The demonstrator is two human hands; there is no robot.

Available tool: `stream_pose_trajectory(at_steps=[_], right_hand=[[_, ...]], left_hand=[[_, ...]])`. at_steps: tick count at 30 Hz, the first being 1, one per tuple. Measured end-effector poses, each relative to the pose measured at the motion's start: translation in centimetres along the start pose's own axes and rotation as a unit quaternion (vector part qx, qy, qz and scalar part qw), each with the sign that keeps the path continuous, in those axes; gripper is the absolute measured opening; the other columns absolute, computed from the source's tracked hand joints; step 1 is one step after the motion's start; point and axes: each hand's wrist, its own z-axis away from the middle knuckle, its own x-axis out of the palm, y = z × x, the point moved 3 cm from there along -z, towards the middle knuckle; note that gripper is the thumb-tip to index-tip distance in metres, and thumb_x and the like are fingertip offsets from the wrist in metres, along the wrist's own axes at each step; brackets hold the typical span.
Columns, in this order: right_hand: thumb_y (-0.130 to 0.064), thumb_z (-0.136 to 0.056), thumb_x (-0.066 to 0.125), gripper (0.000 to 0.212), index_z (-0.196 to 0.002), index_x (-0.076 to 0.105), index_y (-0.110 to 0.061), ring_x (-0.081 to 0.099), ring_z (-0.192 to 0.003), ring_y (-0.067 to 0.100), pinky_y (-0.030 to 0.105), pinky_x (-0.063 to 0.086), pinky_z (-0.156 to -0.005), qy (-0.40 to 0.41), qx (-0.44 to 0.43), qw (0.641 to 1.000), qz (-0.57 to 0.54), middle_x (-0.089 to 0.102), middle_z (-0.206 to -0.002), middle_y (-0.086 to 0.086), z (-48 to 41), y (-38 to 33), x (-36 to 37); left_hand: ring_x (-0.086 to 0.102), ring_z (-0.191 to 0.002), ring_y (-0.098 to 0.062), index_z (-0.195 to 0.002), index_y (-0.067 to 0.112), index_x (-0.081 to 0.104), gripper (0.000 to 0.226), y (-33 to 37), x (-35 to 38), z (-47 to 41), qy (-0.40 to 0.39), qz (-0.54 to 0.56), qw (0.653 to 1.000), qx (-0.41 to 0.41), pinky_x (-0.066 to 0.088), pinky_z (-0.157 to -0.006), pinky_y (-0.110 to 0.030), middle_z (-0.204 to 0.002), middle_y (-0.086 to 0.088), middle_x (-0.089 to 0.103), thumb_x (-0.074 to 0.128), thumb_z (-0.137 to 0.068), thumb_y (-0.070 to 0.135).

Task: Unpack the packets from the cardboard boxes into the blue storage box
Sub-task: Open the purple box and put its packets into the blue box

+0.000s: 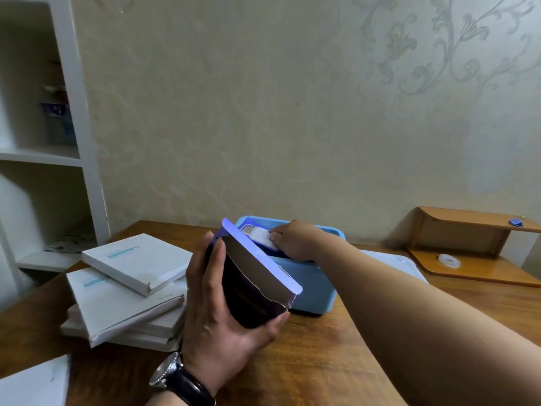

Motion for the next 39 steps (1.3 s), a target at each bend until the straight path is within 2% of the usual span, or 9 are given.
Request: stream_pose_trajectory(at_steps=[4, 7, 10, 14, 18, 21, 24, 34, 39], right_hand=[[-0.038, -0.111, 0.035, 0.039, -0.134, 0.064, -0.027, 0.051, -0.138, 0.036, 0.053, 0.041, -0.117, 0.050, 0.002, 0.997, -0.051, 0.059, -0.147, 0.011, 0.6, 0.4, 0.1], [-0.043, -0.109, 0.046, 0.044, -0.149, 0.059, -0.028, 0.054, -0.137, 0.033, 0.045, 0.044, -0.114, 0.221, 0.014, 0.963, -0.154, 0.058, -0.147, 0.008, 3.7, 0.3, -1.7], [-0.030, -0.107, 0.059, 0.022, -0.122, 0.074, -0.024, 0.069, -0.107, 0.014, 0.037, 0.054, -0.096, 0.389, -0.074, 0.858, -0.327, 0.075, -0.116, -0.006, 11.9, -1.4, -4.1], [-0.016, -0.105, 0.062, 0.015, -0.101, 0.075, -0.022, 0.077, -0.083, 0.016, 0.028, 0.059, -0.071, 0.370, -0.248, 0.765, -0.465, 0.080, -0.091, -0.006, 24.4, -4.2, -3.5], [-0.022, -0.098, 0.070, 0.014, -0.104, 0.078, -0.031, 0.070, -0.096, 0.014, 0.023, 0.055, -0.079, 0.400, -0.273, 0.817, -0.314, 0.071, -0.103, -0.018, 27.0, -3.8, 0.1], [-0.049, -0.093, 0.066, 0.026, -0.119, 0.070, -0.047, 0.055, -0.129, 0.004, 0.023, 0.055, -0.093, 0.352, -0.227, 0.867, -0.270, 0.049, -0.133, -0.024, 25.8, -2.2, 2.1], [-0.049, -0.098, 0.055, 0.029, -0.125, 0.059, -0.054, 0.051, -0.130, -0.006, 0.021, 0.056, -0.093, 0.302, -0.199, 0.895, -0.262, 0.043, -0.140, -0.032, 25.0, -1.2, 3.3], [-0.017, -0.103, 0.065, 0.017, -0.087, 0.067, -0.019, 0.063, -0.068, 0.010, 0.025, 0.052, -0.055, 0.390, -0.020, 0.741, -0.546, 0.071, -0.080, 0.002, 26.0, 4.3, 7.7], [-0.021, -0.102, 0.068, 0.018, -0.084, 0.067, -0.027, 0.067, -0.067, 0.030, 0.047, 0.057, -0.059, 0.251, 0.041, 0.810, -0.529, 0.072, -0.075, 0.005, 24.2, 4.0, 13.3]], left_hand=[[0.025, -0.160, -0.029, -0.164, 0.013, 0.015, 0.132, 0.1, 0.1, 0.0, -0.001, 0.001, 1.000, 0.005, 0.037, -0.122, -0.048, -0.169, -0.018, 0.023, 0.085, -0.064, 0.064], [0.024, -0.160, -0.029, -0.165, 0.013, 0.012, 0.135, 0.3, 0.1, 0.1, -0.004, 0.000, 1.000, 0.011, 0.037, -0.123, -0.049, -0.169, -0.019, 0.023, 0.086, -0.064, 0.064], [0.023, -0.160, -0.030, -0.164, 0.014, 0.011, 0.134, 0.6, 0.3, 0.2, -0.003, 0.009, 1.000, 0.011, 0.037, -0.123, -0.051, -0.170, -0.016, 0.022, 0.084, -0.066, 0.069], [0.031, -0.155, -0.036, -0.162, 0.023, 0.012, 0.122, 1.2, 0.1, 0.2, 0.023, 0.041, 0.998, 0.033, 0.040, -0.121, -0.045, -0.167, -0.008, 0.024, 0.076, -0.073, 0.077], [0.032, -0.155, -0.030, -0.164, 0.021, 0.012, 0.108, 2.1, 0.1, 0.8, 0.037, 0.030, 0.997, 0.064, 0.037, -0.123, -0.042, -0.171, 0.016, 0.017, 0.060, -0.087, 0.079], [0.039, -0.147, -0.043, -0.162, 0.007, 0.014, 0.110, 2.6, 0.5, 0.8, 0.031, -0.004, 0.994, 0.100, 0.038, -0.122, -0.049, -0.160, -0.022, 0.033, 0.067, -0.089, 0.070], [0.038, -0.147, -0.049, -0.167, 0.026, 0.002, 0.126, 2.9, 0.6, 1.1, 0.008, 0.005, 0.991, 0.135, 0.036, -0.123, -0.050, -0.158, -0.026, 0.030, 0.084, -0.077, 0.057], [0.023, -0.158, -0.037, -0.167, 0.015, 0.024, 0.127, 11.1, 0.6, -0.5, -0.255, -0.121, 0.942, 0.182, 0.023, -0.126, -0.055, -0.172, -0.020, 0.022, 0.080, -0.065, 0.066], [0.016, -0.158, -0.035, -0.168, 0.027, 0.017, 0.123, 8.7, 1.3, 2.5, -0.459, -0.168, 0.866, 0.106, 0.008, -0.132, -0.046, -0.174, -0.013, 0.014, 0.082, -0.070, 0.064]])
